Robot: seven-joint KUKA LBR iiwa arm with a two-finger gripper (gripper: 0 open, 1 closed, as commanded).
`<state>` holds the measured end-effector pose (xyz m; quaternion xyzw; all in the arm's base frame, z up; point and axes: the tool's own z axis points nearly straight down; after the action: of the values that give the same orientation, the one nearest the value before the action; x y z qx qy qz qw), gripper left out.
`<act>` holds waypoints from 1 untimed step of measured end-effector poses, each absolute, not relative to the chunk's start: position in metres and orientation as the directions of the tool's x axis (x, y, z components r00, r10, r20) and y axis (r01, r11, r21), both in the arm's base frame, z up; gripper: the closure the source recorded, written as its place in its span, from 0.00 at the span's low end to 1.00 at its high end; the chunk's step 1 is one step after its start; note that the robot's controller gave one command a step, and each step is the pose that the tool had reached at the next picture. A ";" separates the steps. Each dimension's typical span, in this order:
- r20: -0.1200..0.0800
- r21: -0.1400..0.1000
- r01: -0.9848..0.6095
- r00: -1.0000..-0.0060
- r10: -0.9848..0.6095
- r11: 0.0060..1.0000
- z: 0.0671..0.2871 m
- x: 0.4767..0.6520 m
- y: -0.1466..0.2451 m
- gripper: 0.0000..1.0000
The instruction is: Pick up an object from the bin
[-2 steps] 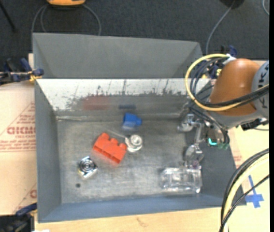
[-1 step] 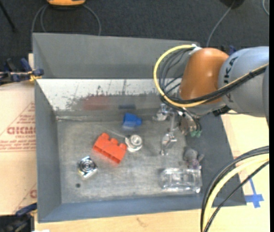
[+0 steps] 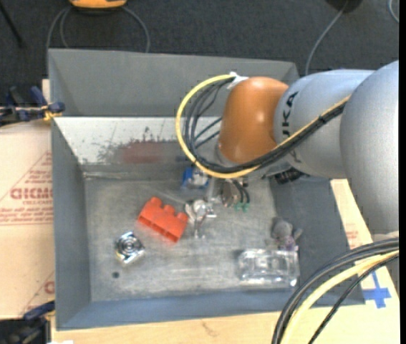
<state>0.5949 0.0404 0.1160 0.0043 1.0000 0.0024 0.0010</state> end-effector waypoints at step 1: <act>-0.008 0.003 0.250 -0.968 0.250 0.968 0.075 0.597 0.106 0.00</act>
Offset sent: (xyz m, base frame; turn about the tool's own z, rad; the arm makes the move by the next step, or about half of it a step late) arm -0.0012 0.0658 -0.0460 0.2469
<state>0.5971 0.1058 0.0747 0.1261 0.9920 0.0008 0.0042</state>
